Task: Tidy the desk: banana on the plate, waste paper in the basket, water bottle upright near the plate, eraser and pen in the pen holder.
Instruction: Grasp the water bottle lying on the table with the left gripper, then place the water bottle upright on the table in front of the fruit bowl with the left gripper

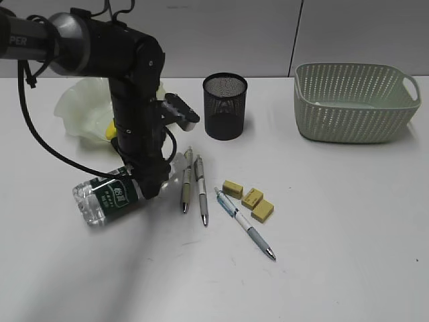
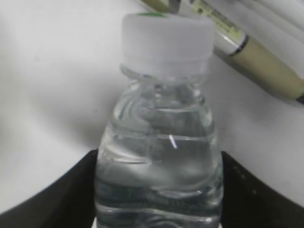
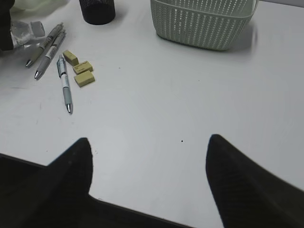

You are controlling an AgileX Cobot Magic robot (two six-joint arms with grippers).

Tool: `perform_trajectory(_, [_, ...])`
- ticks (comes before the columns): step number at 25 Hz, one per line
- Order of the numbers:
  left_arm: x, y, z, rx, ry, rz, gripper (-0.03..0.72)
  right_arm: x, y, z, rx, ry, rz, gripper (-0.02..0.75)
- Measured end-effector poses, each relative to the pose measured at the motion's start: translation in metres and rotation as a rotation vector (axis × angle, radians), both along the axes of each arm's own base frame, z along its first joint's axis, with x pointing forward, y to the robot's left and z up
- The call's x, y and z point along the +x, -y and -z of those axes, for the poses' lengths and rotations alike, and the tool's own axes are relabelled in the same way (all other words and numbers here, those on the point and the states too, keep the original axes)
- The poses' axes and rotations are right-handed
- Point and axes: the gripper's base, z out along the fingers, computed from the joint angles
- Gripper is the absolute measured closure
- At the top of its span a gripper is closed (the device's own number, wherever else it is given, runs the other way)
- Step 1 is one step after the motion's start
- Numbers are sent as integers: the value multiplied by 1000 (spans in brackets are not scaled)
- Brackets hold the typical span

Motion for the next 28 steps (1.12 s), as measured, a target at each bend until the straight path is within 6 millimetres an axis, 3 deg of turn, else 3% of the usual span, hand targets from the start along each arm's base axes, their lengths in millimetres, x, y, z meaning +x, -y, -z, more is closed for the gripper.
perform_trajectory(7, [-5,2,-7,-31,-35,-68,178,0,0,0,0,0,0,155])
perform_trajectory(19, [-27,-10,-105,-132,82,-154,180,0,0,0,0,0,0,155])
perform_trajectory(28, [-50,-38,-155,-228,209,-212,180,0,0,0,0,0,0,155])
